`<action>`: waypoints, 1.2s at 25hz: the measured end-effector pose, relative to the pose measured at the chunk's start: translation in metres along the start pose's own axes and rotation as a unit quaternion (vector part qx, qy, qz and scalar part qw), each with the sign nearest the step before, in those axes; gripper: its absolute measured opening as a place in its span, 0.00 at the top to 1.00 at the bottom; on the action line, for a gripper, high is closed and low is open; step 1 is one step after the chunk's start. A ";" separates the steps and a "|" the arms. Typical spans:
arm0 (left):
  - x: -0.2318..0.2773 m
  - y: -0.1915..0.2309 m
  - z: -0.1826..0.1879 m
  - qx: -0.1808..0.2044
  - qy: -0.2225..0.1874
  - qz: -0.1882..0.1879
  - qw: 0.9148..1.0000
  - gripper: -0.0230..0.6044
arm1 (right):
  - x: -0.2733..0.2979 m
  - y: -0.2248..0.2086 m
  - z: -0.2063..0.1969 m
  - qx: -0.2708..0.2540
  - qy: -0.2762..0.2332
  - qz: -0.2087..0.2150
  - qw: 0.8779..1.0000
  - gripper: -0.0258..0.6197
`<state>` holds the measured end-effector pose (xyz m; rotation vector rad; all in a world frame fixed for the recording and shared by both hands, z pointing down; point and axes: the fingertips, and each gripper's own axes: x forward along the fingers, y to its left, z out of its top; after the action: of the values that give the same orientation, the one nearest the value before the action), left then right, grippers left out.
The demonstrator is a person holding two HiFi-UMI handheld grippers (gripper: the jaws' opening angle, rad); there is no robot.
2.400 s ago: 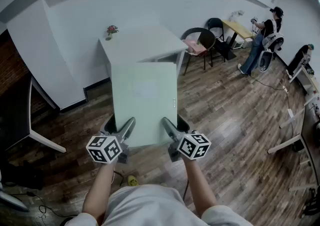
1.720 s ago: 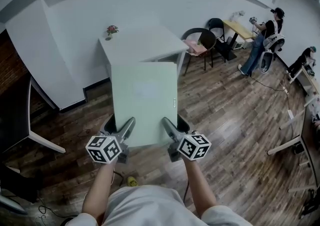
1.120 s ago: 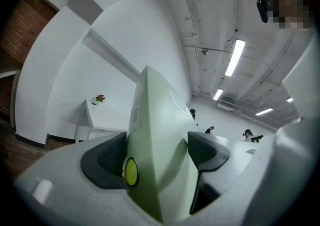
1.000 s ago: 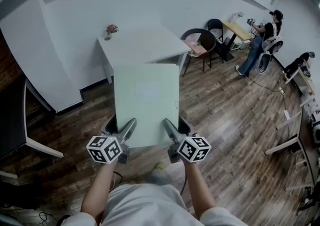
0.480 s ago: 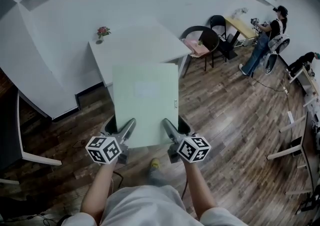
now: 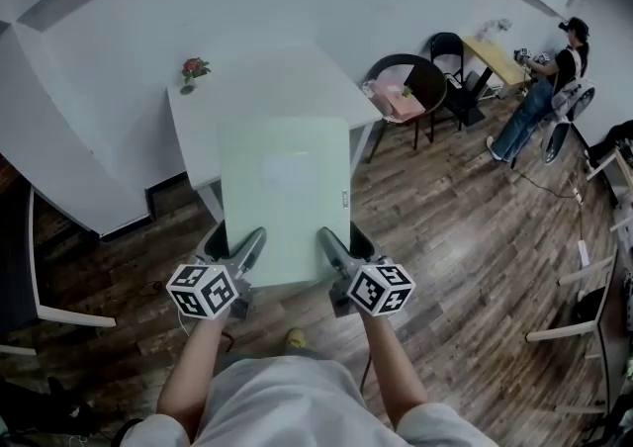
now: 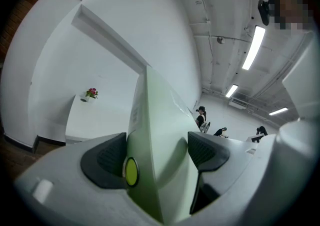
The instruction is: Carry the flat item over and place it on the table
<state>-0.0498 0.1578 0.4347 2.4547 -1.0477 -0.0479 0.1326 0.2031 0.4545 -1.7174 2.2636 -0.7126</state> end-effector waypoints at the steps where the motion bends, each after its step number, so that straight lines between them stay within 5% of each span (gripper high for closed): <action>1: 0.009 0.000 0.002 0.001 0.000 0.001 1.000 0.37 | 0.005 -0.007 0.004 0.001 0.000 0.002 1.000 0.50; 13: 0.105 0.047 0.025 0.004 0.001 0.006 1.000 0.37 | 0.098 -0.062 0.030 0.007 0.002 0.008 1.000 0.50; 30: 0.281 0.227 0.127 -0.023 0.012 0.002 1.000 0.37 | 0.357 -0.106 0.083 0.006 0.023 -0.011 1.000 0.50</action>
<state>-0.0302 -0.2233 0.4611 2.4071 -1.0294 -0.0407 0.1533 -0.1771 0.4778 -1.7417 2.2691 -0.7775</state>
